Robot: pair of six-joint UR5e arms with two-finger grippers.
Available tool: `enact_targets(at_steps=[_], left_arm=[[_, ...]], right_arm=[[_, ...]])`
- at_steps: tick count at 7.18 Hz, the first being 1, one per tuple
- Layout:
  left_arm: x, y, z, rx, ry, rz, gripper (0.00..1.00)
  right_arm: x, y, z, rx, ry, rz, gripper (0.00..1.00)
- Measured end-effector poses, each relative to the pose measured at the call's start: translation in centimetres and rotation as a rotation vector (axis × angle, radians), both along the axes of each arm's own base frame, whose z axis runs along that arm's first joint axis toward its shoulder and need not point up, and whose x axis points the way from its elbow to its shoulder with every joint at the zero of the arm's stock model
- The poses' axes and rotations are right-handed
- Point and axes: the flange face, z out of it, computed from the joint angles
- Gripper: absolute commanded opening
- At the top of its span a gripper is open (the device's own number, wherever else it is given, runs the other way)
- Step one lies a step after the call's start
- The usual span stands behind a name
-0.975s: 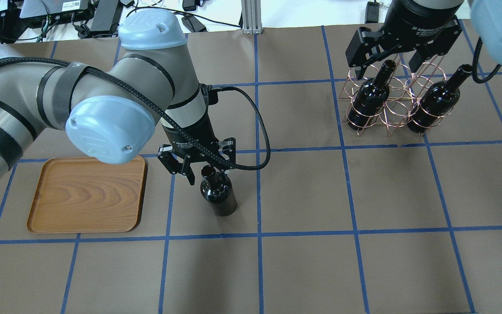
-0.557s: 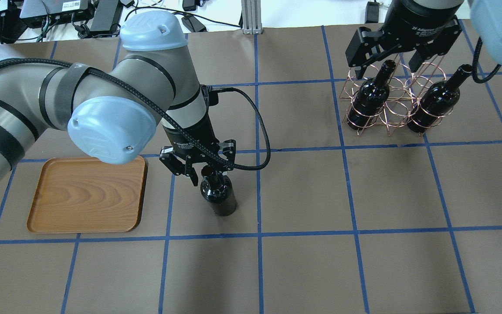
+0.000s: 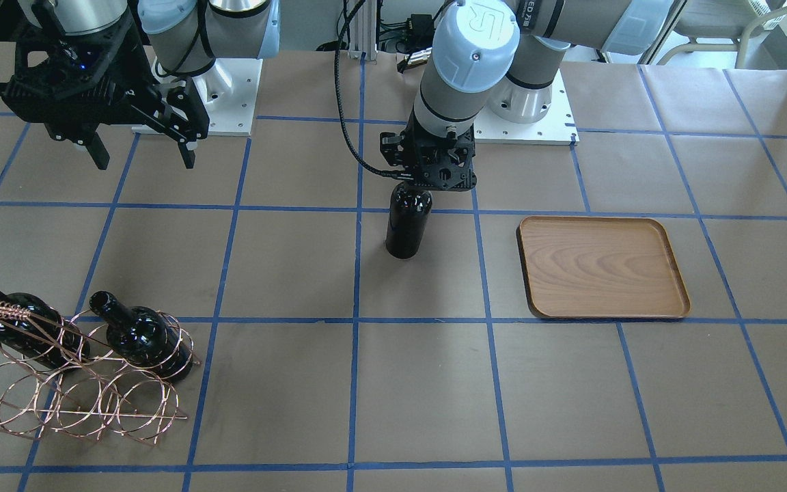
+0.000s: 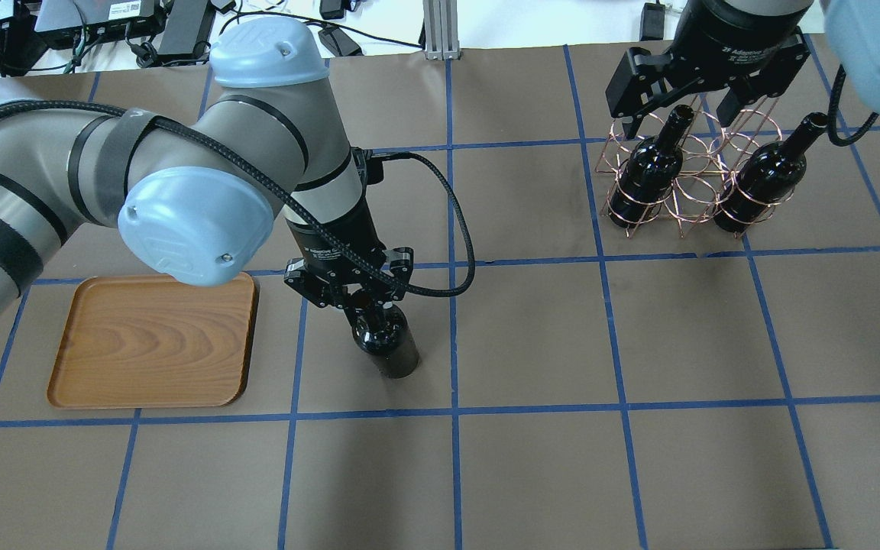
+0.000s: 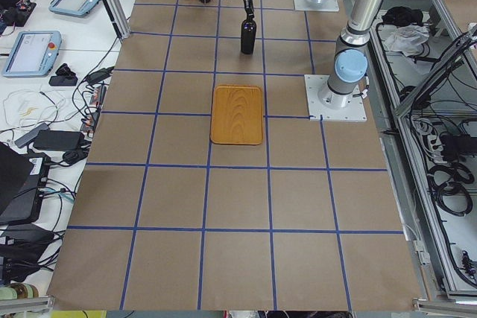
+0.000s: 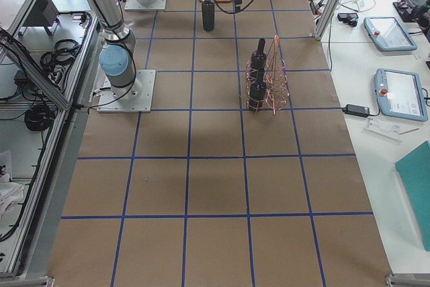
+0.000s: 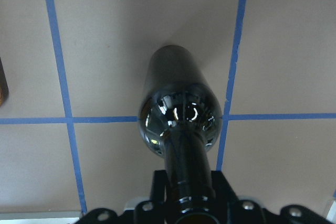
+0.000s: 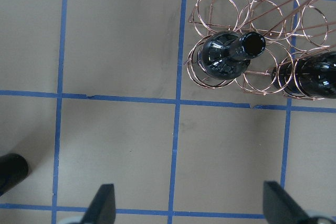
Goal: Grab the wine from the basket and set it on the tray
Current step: 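Lift the bottle with the left gripper and lay it onto the tray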
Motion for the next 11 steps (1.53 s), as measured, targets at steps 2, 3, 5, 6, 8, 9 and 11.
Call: enact_targets(at_steps=[2, 3, 5, 6, 8, 9, 11], left_arm=[[0.5, -0.1, 0.8, -0.012, -0.009, 0.001, 0.0], [1.8, -0.6, 2.0, -0.027, -0.032, 0.009, 0.0], [7.1, -2.6, 5.9, -0.057, -0.107, -0.008, 0.0], [10.8, -3.8, 7.8, -0.069, -0.125, -0.014, 0.0], [19.6, -5.7, 9.2, -0.077, -0.121, -0.025, 0.0], [24.5, -6.1, 9.1, -0.07, -0.108, -0.045, 0.0], [31.3, -5.8, 7.6, -0.035, -0.069, -0.073, 0.0]], right_arm=[[0.0, 0.0, 0.0, 0.0, 0.0, 0.0, 1.0], [0.0, 0.0, 0.0, 0.0, -0.001, 0.0, 1.0], [0.0, 0.0, 0.0, 0.0, 0.0, 0.0, 1.0], [0.0, 0.0, 0.0, -0.001, 0.0, 0.0, 1.0], [0.0, 0.0, 0.0, 0.0, 0.0, 0.0, 1.0], [0.0, 0.0, 0.0, 0.0, 0.0, 0.0, 1.0], [0.0, 0.0, 0.0, 0.0, 0.0, 0.0, 1.0]])
